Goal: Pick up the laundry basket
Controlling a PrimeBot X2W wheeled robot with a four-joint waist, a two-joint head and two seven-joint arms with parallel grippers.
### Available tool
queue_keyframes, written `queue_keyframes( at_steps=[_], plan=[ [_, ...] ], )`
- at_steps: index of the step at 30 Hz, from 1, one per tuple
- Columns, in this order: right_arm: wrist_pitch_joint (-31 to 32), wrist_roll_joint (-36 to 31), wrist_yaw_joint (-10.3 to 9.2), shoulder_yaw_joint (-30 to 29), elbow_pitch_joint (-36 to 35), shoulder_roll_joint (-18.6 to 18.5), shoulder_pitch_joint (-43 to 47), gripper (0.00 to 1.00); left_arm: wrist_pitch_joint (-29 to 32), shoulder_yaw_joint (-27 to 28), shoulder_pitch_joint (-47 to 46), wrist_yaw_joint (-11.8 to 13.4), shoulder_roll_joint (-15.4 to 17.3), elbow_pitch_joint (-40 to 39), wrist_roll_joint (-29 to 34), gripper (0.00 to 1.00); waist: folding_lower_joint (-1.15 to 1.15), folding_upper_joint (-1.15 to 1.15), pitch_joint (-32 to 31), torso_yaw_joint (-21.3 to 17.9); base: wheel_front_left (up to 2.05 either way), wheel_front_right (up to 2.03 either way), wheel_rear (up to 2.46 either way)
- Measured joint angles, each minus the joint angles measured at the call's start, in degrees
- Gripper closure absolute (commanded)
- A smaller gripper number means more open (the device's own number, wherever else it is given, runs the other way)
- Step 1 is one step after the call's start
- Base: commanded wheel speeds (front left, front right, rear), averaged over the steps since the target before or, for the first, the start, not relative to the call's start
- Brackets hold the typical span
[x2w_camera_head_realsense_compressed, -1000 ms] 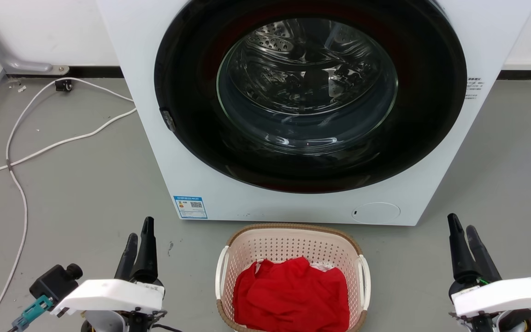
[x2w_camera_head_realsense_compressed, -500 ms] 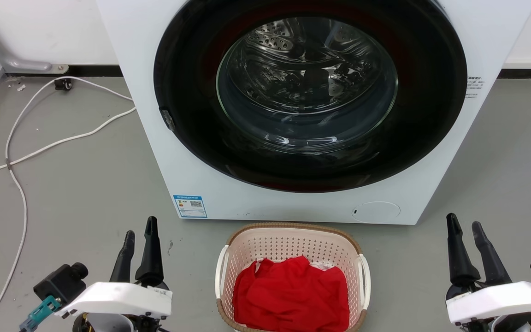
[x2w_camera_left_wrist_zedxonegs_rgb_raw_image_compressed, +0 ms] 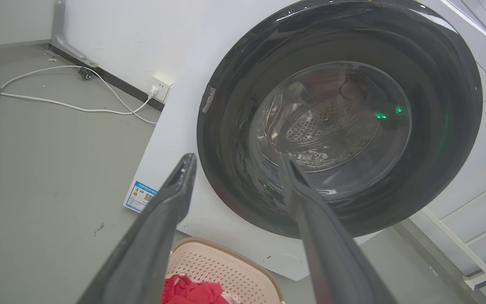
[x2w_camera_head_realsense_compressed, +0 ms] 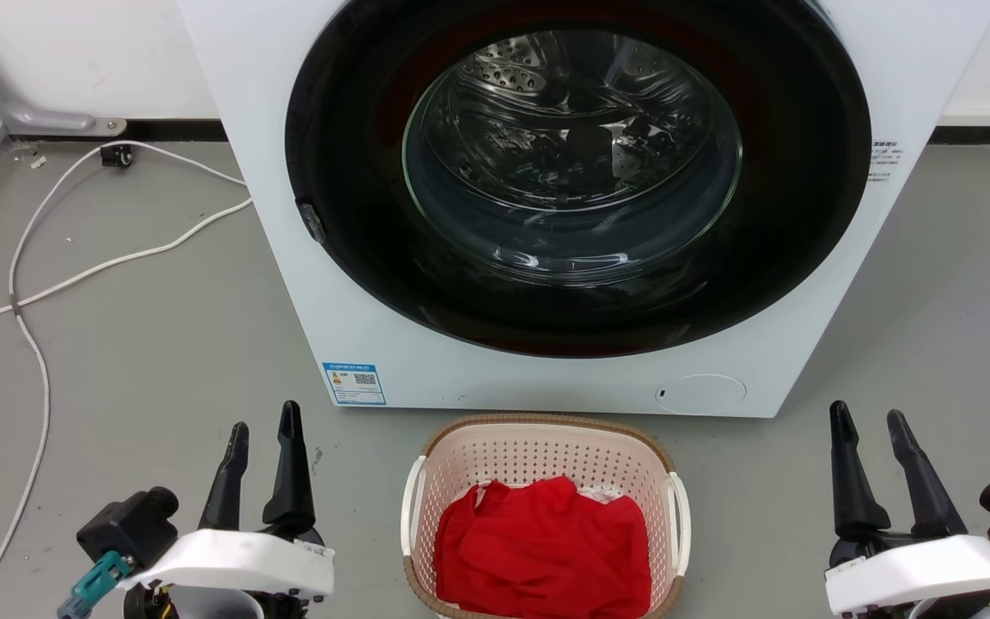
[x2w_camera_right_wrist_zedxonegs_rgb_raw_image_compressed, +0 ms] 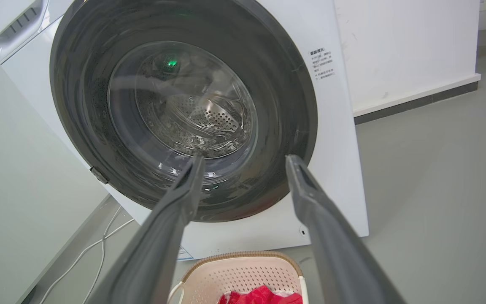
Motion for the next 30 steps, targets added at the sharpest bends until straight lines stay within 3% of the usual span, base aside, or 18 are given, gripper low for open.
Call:
queue_keyframes(
  at_steps=[30],
  plan=[
    [-3.9,-15.9,0.01,0.8,-2.3,0.0,2.1,0.00,-3.8,-1.7,1.6,1.0,0.0,-1.7,14.6,0.00,0.00,0.00,0.4,-0.1,0.00,0.00,0.00]
  ],
)
